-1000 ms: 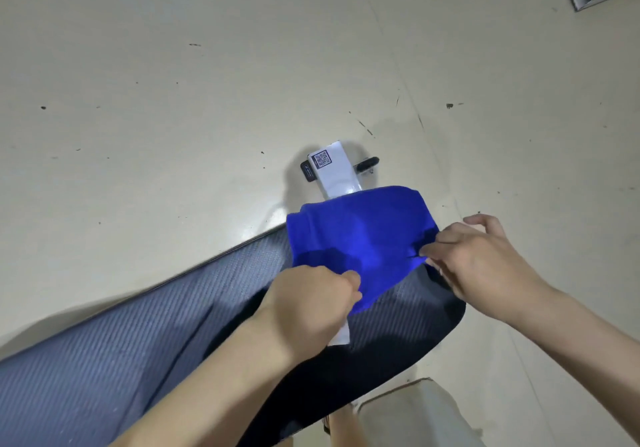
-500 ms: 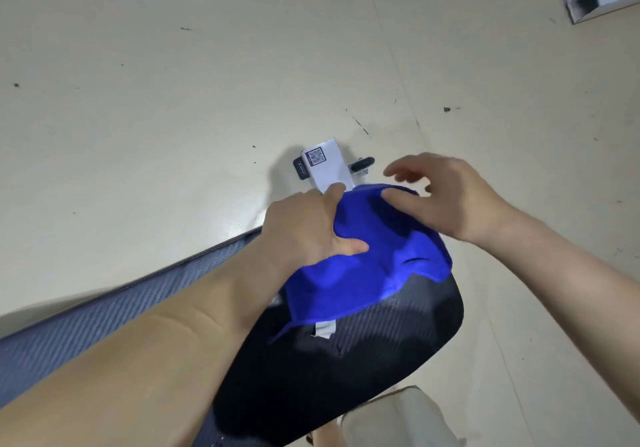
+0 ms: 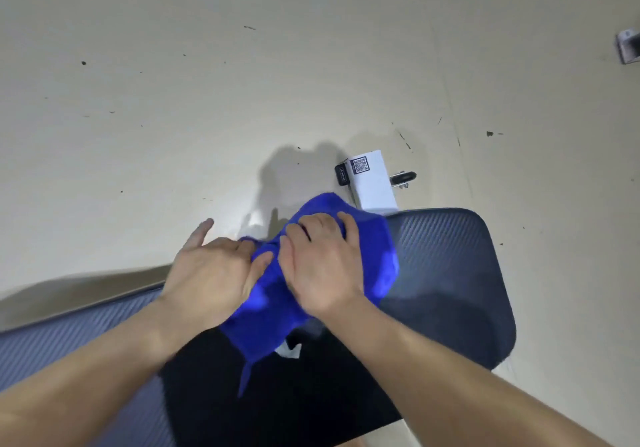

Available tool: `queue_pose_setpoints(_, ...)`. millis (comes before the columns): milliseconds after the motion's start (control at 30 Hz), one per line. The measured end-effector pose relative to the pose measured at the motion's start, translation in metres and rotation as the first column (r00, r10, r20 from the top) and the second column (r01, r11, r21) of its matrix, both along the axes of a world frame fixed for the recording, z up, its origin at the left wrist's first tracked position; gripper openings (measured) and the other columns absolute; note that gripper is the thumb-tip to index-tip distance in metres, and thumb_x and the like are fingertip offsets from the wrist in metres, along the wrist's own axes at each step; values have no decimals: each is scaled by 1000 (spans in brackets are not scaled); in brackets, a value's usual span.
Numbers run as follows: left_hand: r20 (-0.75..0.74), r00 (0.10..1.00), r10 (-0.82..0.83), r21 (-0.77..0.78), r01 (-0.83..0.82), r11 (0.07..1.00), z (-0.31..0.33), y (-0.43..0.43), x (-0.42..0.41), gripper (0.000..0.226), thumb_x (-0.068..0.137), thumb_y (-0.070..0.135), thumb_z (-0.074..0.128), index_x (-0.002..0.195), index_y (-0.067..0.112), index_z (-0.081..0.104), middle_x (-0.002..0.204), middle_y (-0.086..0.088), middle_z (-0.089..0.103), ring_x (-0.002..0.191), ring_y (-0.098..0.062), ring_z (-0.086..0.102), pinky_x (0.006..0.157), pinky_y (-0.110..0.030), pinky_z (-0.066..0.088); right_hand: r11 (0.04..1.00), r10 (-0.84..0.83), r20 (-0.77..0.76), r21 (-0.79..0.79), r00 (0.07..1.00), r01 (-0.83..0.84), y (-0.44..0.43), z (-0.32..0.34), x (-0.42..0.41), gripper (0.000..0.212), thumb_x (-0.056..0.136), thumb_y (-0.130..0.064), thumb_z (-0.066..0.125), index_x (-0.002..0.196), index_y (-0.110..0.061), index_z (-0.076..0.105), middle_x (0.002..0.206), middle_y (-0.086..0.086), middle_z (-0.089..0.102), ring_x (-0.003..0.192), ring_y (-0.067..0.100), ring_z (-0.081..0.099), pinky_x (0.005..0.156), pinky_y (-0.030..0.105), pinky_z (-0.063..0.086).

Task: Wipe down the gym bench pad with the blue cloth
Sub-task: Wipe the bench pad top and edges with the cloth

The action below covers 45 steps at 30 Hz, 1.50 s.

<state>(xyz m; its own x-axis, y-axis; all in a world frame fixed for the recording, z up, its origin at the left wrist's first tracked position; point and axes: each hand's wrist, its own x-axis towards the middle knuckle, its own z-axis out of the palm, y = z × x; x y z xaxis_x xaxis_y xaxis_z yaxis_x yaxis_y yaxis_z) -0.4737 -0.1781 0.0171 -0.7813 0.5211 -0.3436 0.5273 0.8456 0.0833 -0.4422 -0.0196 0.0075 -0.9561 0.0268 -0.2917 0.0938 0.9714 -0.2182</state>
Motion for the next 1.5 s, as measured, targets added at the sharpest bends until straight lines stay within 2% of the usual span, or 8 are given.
queue_pose_setpoints(267,129,988,90,-88,-79,993,5,-49,-2,61,89,56,19,78,22,68,60,2,65,65,-24,64,74,-36,47,977,196,-66,-77,978,-200,-34,-2,-3,40,95,-37,32,91,-14,65,92,4,64,91,26,56,89,39,37)
queue_pose_setpoints(367,160,973,165,67,-177,982,8,-13,7,59,86,56,23,110,18,62,80,-3,70,81,-27,65,78,-35,49,972,228,-133,-35,965,-234,7,-4,-5,36,95,-36,41,91,-10,65,88,8,63,85,30,57,79,41,40)
queue_pose_setpoints(500,263,946,191,133,-232,964,8,61,5,54,89,57,25,128,24,42,115,1,62,107,-23,58,82,-35,44,981,191,-122,54,974,-185,81,-6,-1,43,94,-40,38,112,-12,64,121,11,63,118,31,54,99,42,35)
queue_pose_setpoints(667,145,984,104,115,-121,986,-6,151,-3,59,88,63,26,121,17,42,109,-5,57,96,-27,56,66,-34,34,996,13,-108,88,994,-3,165,-1,26,55,98,-46,27,145,-21,41,155,7,34,145,25,24,117,43,16)
queue_pose_setpoints(867,-64,997,-43,162,53,985,-20,190,30,76,89,58,18,151,14,13,157,-13,19,144,-28,18,115,-46,15,966,-245,-116,55,962,253,185,-7,79,58,100,-44,25,153,-21,20,163,6,10,150,24,8,117,46,16)
queue_pose_setpoints(1133,-45,982,-183,155,188,970,-13,193,108,72,93,53,23,151,15,8,161,-10,-1,148,-22,-5,119,-47,0,922,-345,-131,139,929,362,178,-9,158,61,99,-40,27,153,-13,22,160,14,19,147,30,19,113,49,25)
queue_pose_setpoints(1333,-65,971,-232,199,240,950,-12,196,190,63,92,41,36,147,10,31,157,-12,20,146,-24,16,116,-49,17,871,-491,-112,-39,864,490,161,-11,227,66,97,-42,25,152,-5,20,159,22,15,147,38,15,116,45,22)
queue_pose_setpoints(1500,-86,952,-293,161,303,939,-13,199,217,65,91,41,40,147,9,29,157,-12,23,145,-25,20,115,-48,18,635,-638,352,-262,685,727,142,-35,298,75,97,-57,21,154,-8,12,163,12,8,150,23,1,122,37,5)
